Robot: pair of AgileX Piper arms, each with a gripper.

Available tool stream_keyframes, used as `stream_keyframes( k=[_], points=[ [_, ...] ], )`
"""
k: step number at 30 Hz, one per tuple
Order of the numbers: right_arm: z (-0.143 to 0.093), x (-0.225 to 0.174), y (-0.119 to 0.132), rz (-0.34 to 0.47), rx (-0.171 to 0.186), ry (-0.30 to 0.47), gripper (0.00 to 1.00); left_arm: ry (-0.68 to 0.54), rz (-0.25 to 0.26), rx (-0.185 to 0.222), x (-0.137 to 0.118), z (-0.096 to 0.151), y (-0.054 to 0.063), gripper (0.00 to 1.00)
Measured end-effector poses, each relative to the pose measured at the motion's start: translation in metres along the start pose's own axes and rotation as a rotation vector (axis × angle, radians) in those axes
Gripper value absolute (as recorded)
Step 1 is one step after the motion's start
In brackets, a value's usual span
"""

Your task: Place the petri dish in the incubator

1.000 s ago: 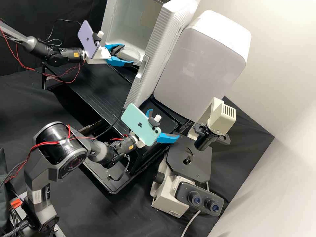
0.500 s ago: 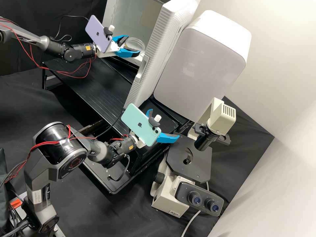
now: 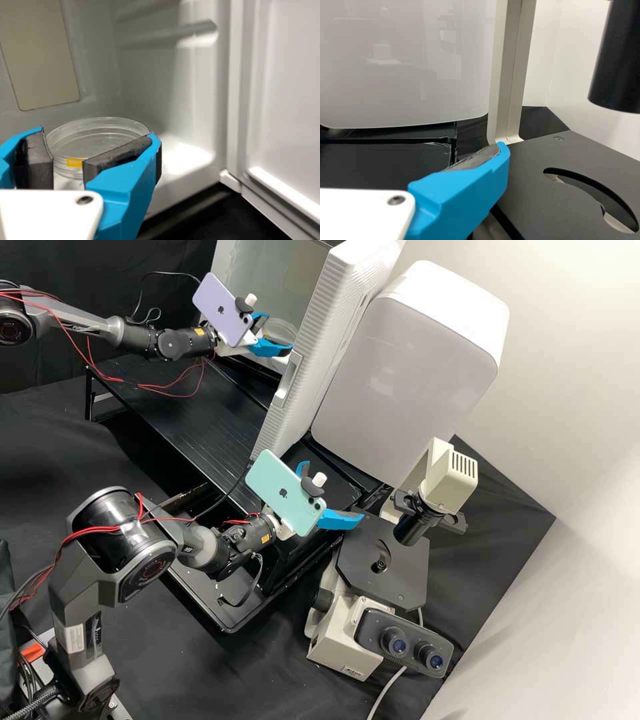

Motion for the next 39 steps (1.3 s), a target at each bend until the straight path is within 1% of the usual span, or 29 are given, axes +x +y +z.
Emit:
stream_keyframes(
  k=[1,2,4,6,7,8,11,13,15,16,17,20,21,24,28,32,36,39],
  points=[
    [0.000,0.000,0.000,0.000,0.000,0.000,1.00,0.008,0.003,-0.006,0.002,0.000,0.002,0.00],
    [0.000,0.000,0.000,0.000,0.000,0.000,1.00,0.015,0.000,-0.003,0.004,0.000,0.001,0.00],
    [0.000,0.000,0.000,0.000,0.000,0.000,1.00,0.031,0.005,0.010,0.009,0.000,0.004,0.00],
    [0.000,0.000,0.000,0.000,0.000,0.000,1.00,0.047,0.002,0.011,0.014,0.000,0.006,0.00],
    [0.000,0.000,0.000,0.000,0.000,0.000,1.00,0.053,-0.007,0.009,0.016,0.001,0.005,0.00],
    [0.000,0.000,0.000,0.000,0.000,0.000,1.00,0.059,-0.018,-0.002,0.019,0.001,0.003,0.00],
    [0.000,0.000,0.000,0.000,0.000,0.000,1.00,0.074,-0.033,0.018,0.026,0.001,0.002,0.00],
    [0.000,0.000,0.000,0.000,0.000,0.000,1.00,0.085,-0.051,0.019,0.030,0.001,-0.003,0.00],
    [0.000,0.000,0.000,0.000,0.000,0.000,1.00,0.092,-0.067,0.033,0.034,0.001,-0.006,0.00],
    [0.000,0.000,0.000,0.000,0.000,0.000,1.00,0.094,-0.074,0.031,0.036,0.001,-0.008,0.00],
    [0.000,0.000,0.000,0.000,0.000,0.000,1.00,0.096,-0.078,0.020,0.038,0.001,-0.010,0.00],
    [0.000,0.000,0.000,0.000,0.000,0.000,1.00,0.100,-0.075,-0.006,0.041,0.001,-0.009,0.00],
    [0.000,0.000,0.000,0.000,0.000,0.000,1.00,0.103,-0.078,-0.016,0.043,0.000,-0.011,0.00],
    [0.000,0.000,0.000,0.000,0.000,0.000,1.00,0.105,-0.081,-0.018,0.046,0.000,-0.015,0.00],
    [0.000,0.000,0.000,0.000,0.000,0.000,1.00,0.104,-0.080,-0.019,0.049,-0.004,-0.016,0.00],
    [0.000,0.000,0.000,0.000,0.000,0.000,1.00,0.098,-0.075,-0.024,0.050,-0.005,-0.015,0.00],
    [0.000,0.000,0.000,0.000,0.000,0.000,1.00,0.097,-0.077,-0.048,0.052,-0.008,-0.015,0.00],
    [0.000,0.000,0.000,0.000,0.000,0.000,1.00,0.098,-0.075,-0.049,0.054,-0.009,-0.016,0.00]
  ],
)
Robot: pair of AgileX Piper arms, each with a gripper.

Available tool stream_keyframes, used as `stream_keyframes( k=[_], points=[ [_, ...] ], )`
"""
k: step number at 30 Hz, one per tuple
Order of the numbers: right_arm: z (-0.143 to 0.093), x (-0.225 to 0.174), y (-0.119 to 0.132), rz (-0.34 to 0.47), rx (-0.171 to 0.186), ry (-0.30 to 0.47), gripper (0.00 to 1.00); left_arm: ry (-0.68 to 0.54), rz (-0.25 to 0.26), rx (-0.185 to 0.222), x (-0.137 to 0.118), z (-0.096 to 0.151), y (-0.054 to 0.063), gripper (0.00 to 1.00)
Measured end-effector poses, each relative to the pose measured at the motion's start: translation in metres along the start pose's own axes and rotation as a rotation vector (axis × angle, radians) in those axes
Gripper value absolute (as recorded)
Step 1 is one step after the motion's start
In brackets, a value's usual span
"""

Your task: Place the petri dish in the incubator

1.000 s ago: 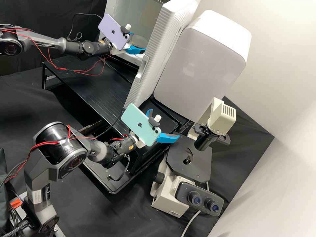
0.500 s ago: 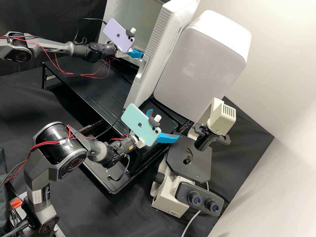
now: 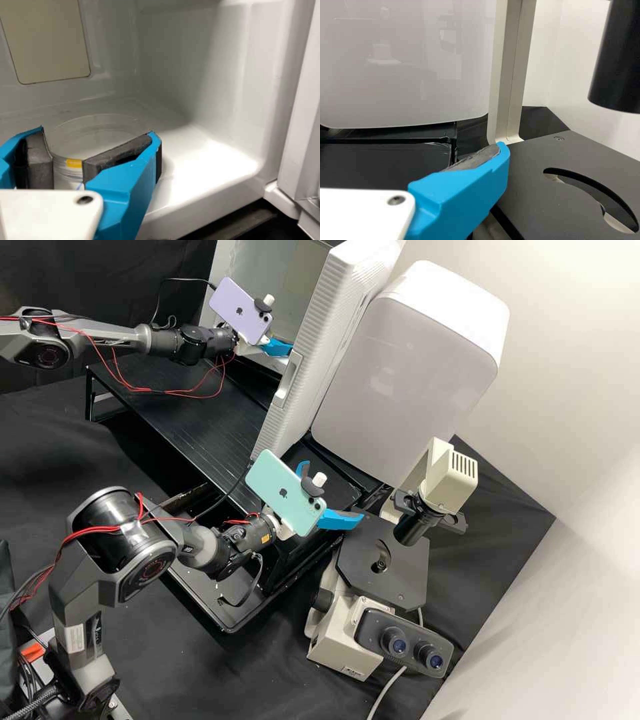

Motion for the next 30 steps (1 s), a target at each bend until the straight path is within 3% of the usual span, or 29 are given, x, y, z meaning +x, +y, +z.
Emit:
stream_keyframes(
  k=[10,11,30],
  points=[
    [0.0000,0.0000,0.0000,0.000,0.000,0.000,1.00,-0.002,-0.002,-0.019,0.0005,-0.0015,0.0013,0.00],
    [0.0000,0.0000,0.0000,0.000,0.000,0.000,1.00,-0.002,-0.002,-0.020,0.0005,-0.0015,0.0013,1.00],
    [0.0000,0.0000,0.0000,0.000,0.000,0.000,1.00,0.012,-0.004,-0.021,0.0033,-0.0088,0.0007,1.00]
  ],
)
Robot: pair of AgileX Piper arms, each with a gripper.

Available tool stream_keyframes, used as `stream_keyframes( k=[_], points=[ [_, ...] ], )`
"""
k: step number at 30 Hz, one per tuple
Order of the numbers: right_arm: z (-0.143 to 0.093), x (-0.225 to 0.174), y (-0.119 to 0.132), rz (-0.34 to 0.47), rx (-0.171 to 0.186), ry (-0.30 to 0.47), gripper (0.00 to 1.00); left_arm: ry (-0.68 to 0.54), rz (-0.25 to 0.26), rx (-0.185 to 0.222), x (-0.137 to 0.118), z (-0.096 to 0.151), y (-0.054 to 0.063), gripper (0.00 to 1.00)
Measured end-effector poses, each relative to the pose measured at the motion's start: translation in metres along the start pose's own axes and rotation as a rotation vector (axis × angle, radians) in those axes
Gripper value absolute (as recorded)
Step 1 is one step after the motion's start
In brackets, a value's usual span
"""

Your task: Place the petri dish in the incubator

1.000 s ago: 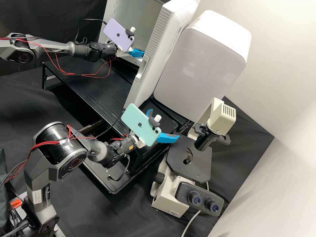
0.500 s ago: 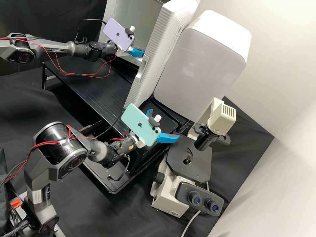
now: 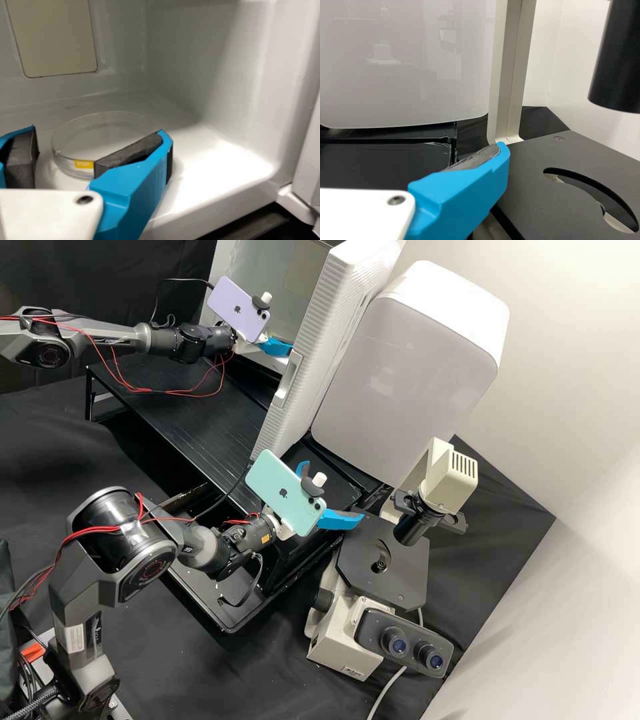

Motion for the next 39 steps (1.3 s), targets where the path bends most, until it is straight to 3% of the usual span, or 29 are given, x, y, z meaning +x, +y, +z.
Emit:
stream_keyframes(
  k=[39],
  points=[
    [0.0000,0.0000,0.0000,0.000,0.000,0.000,1.00,0.010,0.002,-0.001,0.0015,-0.0056,0.0013,1.00]
  ],
)
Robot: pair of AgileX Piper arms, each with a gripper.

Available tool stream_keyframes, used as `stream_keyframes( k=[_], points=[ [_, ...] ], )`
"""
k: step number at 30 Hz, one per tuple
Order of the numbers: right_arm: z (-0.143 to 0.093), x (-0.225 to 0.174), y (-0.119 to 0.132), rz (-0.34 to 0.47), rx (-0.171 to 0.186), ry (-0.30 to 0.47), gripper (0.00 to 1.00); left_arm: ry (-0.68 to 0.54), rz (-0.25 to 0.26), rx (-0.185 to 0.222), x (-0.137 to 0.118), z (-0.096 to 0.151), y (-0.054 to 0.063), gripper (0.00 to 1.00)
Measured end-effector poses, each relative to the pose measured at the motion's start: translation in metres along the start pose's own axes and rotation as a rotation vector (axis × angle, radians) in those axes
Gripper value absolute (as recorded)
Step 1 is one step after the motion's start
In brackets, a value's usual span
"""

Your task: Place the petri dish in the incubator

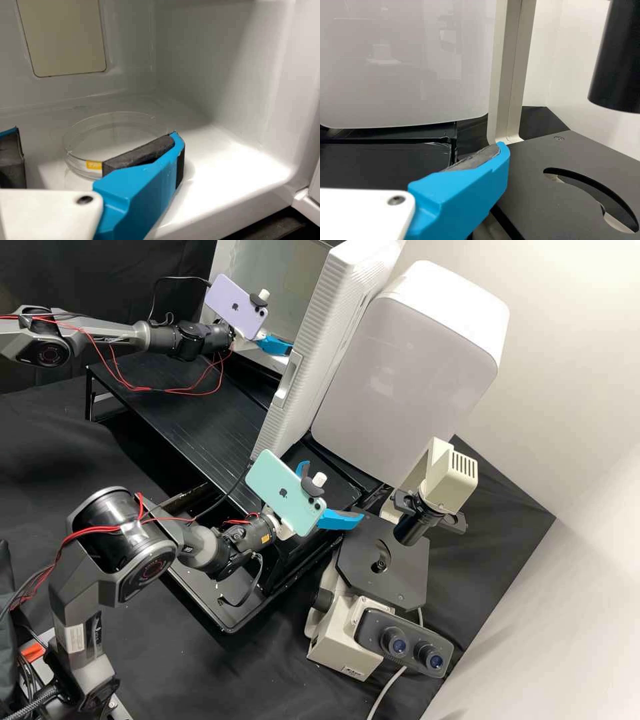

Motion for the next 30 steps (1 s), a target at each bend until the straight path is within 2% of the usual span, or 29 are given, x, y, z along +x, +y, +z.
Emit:
stream_keyframes(
  k=[12,19,24,30],
  points=[
    [0.000,0.000,0.000,0.000,0.000,0.000,1.00,0.000,0.000,0.000,0.000,0.000,0.000,1.00],
    [0.000,0.000,0.000,0.000,0.000,0.000,1.00,0.005,-0.021,0.007,0.000,-0.002,-0.007,1.00],
    [0.000,0.000,0.000,0.000,0.000,0.000,1.00,0.011,-0.029,0.009,-0.004,-0.005,-0.004,1.00],
    [0.000,0.000,0.000,0.000,0.000,0.000,1.00,0.010,-0.030,0.056,-0.012,-0.007,-0.004,1.00]
  ],
)
